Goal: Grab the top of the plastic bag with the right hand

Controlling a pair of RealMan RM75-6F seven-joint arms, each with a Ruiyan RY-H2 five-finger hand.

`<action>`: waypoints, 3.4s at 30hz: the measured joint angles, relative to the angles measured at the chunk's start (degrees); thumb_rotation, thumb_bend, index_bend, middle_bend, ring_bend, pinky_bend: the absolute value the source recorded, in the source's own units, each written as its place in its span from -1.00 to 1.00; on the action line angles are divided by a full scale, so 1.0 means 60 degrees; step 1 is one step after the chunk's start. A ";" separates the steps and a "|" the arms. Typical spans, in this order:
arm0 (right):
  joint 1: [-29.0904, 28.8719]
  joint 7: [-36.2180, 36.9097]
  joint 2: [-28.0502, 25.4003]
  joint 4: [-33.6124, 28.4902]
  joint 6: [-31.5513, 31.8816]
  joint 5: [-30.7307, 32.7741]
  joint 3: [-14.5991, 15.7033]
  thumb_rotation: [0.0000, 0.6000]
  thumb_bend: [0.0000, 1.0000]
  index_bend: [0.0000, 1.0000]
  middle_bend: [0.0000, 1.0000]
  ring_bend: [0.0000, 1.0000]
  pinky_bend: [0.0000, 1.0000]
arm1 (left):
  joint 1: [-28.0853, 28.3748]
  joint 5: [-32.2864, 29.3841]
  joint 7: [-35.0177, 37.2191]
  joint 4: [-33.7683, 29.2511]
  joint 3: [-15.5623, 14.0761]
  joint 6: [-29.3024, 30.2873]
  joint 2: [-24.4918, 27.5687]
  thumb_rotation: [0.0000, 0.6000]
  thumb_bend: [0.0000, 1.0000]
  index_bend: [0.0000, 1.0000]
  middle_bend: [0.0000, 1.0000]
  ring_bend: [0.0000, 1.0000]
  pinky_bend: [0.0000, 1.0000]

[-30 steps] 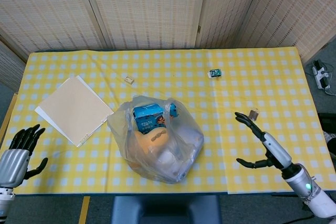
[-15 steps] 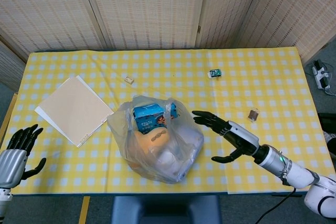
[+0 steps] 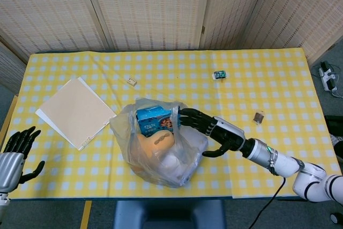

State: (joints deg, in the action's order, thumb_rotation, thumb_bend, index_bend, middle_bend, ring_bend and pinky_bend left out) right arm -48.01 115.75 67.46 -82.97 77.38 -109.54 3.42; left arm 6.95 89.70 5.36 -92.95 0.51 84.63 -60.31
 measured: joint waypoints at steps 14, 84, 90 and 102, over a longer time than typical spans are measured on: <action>-0.0983 0.1537 0.0698 0.0815 -0.0167 0.0111 0.0243 1.00 -0.49 -1.00 -1.00 -1.00 -1.00 | -0.0027 -0.0013 0.0137 0.0031 0.0024 0.0033 0.0037 1.00 -0.20 -0.88 -0.88 -0.97 -1.00; -0.3986 0.2815 0.3037 0.2698 -0.0931 0.0778 -0.0057 1.00 -0.49 -1.00 -1.00 -1.00 -1.00 | -0.0160 0.0148 0.0565 0.0147 0.0021 0.0294 0.0163 1.00 -0.21 -0.88 -0.88 -0.95 -1.00; -0.4147 0.2850 0.3223 0.2975 -0.0888 0.0829 -0.0141 1.00 -0.52 -1.00 -1.00 -1.00 -1.00 | -0.0157 0.0102 0.0649 0.0176 0.0035 0.0269 0.0176 1.00 -0.20 -0.88 -0.88 -0.95 -1.00; -0.4743 0.3525 0.3844 0.3973 -0.1173 0.1059 -0.0411 1.00 -0.52 -1.00 -1.00 -1.00 -1.00 | -0.0270 -0.0036 0.0777 0.0192 0.0041 0.0336 0.0247 1.00 -0.21 -0.88 -0.88 -0.95 -1.00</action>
State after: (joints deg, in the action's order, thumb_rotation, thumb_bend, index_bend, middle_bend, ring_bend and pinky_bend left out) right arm -76.46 136.90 90.52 -59.13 70.34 -103.19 0.96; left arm 5.33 89.49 10.02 -91.80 0.75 86.64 -58.83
